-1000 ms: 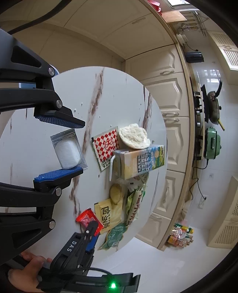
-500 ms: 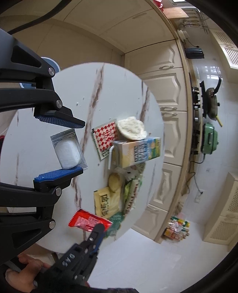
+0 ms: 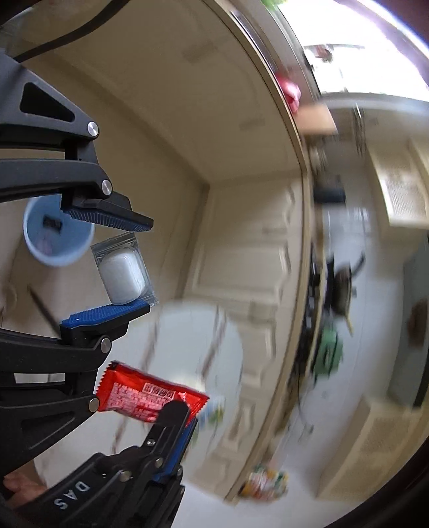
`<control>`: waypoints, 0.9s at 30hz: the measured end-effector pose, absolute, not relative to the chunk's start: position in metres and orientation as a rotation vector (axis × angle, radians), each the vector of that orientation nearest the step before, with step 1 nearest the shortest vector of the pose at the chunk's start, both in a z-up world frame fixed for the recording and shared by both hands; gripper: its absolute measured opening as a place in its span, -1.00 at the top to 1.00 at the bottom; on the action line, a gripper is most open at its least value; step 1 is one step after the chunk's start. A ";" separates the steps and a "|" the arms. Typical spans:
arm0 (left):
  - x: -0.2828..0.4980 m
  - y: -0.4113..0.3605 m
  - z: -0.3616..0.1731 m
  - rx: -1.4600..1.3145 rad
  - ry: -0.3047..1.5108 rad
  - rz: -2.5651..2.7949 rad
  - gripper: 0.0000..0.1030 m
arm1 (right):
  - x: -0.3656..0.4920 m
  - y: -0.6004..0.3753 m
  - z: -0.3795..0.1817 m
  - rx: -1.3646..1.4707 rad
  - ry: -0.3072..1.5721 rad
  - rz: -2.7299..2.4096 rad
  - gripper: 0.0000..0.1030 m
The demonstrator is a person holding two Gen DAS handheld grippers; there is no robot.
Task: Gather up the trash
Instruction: 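Carry both items over the blue bin and open both tools to drop them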
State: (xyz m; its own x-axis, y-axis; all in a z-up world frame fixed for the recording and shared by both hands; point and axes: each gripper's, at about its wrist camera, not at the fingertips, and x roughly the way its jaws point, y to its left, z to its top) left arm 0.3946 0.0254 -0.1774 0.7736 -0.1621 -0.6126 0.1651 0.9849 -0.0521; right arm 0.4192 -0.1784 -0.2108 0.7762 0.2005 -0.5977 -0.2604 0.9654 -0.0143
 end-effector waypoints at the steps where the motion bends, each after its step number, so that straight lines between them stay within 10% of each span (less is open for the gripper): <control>1: 0.398 0.042 -0.184 0.001 0.675 -0.139 0.24 | 0.428 -0.156 -0.219 -0.120 0.645 0.281 0.85; 19: 0.527 0.148 -0.403 -0.182 1.124 -0.044 0.23 | 0.559 -0.026 -0.452 -0.213 0.983 0.395 0.85; 27: 0.570 0.154 -0.435 -0.239 1.199 -0.046 -0.17 | 0.587 -0.039 -0.508 -0.169 1.091 0.369 0.83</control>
